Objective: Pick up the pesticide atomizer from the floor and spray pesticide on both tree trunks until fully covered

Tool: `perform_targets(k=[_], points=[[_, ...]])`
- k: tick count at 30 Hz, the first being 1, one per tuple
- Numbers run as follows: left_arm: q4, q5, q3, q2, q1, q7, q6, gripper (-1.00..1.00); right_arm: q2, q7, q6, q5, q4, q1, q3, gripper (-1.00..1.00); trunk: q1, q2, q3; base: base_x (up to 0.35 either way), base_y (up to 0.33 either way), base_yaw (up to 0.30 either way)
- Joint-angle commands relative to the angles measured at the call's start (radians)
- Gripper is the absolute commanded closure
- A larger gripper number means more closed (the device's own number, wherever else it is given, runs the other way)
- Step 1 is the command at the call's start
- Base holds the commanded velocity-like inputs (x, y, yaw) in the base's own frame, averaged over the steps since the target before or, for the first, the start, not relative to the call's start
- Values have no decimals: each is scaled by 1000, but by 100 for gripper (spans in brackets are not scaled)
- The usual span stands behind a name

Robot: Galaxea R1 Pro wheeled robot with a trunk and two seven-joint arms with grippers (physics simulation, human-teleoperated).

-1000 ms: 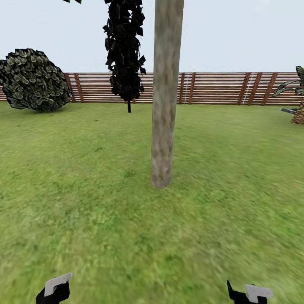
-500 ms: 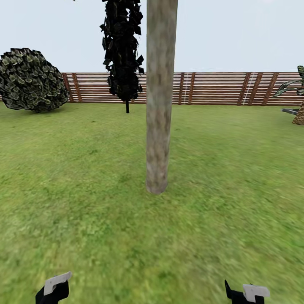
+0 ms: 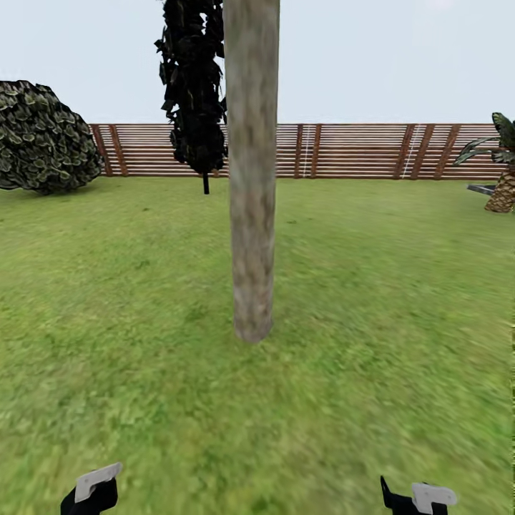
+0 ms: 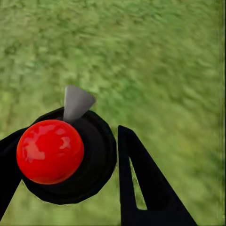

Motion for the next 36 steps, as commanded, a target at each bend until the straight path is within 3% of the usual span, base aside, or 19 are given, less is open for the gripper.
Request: perform_targets(k=[1, 11, 15, 17, 18, 20, 21, 22, 23, 24, 25, 27, 28, 30, 33, 36], points=[[0, 4, -1, 0, 0, 2, -3, 100, 0, 0, -3, -5, 1, -1, 1, -100, 0, 0, 0, 285, -139, -192], [-4, 4, -4, 2, -2, 0, -1, 100, 0, 3, 0, 1, -3, -1, 9, -100, 0, 0, 2, 296, -102, -43], [-9, -2, -10, 6, -8, -21, 4, 100, 0, 6, 1, 40, -14, -1, 39, -100, 0, 0, 2, 214, -13, -2], [-11, -31, -12, 8, -11, -72, 9, 100, 0, 6, 3, 87, -38, -1, 76, -100, 0, 0, 2, 69, -4, -1], [-13, -110, -11, 17, -15, -153, 14, 100, 0, 8, 5, 146, -69, -5, 114, -100, 0, 0, 2, 18, -1, 0], [-16, -165, -11, 24, -18, -193, 18, 100, 0, 15, 6, 177, -85, -14, 134, -100, 0, 0, 2, 10, -1, 0], [-18, -253, -11, 29, -38, -249, 26, 100, 0, 72, 15, 224, -105, -42, 176, -100, 0, 0, 2, 4, 0, 0], [-18, -277, -11, 30, -47, -266, 30, 100, 0, 95, 21, 236, -108, -52, 186, -100, 0, 0, 2, 3, 0, 0], [-17, -350, -11, 32, -79, -320, 44, 100, 0, 175, 49, 268, -114, -87, 207, -100, 0, 0, 2, 2, 0, 0], [-17, -476, -10, 40, -147, -455, 92, 100, 1, 314, 131, 294, -118, -165, 223, -100, 0, 0, 2, 0, 0, 0], [-18, -519, -10, 42, -176, -517, 120, 100, 1, 363, 158, 299, -119, -196, 227, -100, 0, 0, 2, 0, 0, 0], [-18, -569, -10, 44, -213, -598, 159, 100, 1, 431, 182, 307, -121, -230, 232, -100, 0, 0, 2, 0, 0, 0], [-18, -608, -10, 48, -244, -664, 189, 100, 1, 501, 195, 319, -125, -258, 234, -100, 0, 0, 2, 0, 0, 0], [-18, -646, -11, 56, -275, -735, 210, 100, 2, 596, 204, 345, -132, -288, 236, -100, 0, 0, 2, 0, 0, 0], [-18, -683, -10, 64, -304, -830, 220, 100, 2, 695, 209, 399, -149, -309, 236, -100, 0, 0, 2, 0, 0, 0], [-18, -706, -10, 67, -316, -894, 224, 100, 2, 728, 212, 431, -161, -317, 236, -100, 0, 0, 2, 0, 0, 0]])
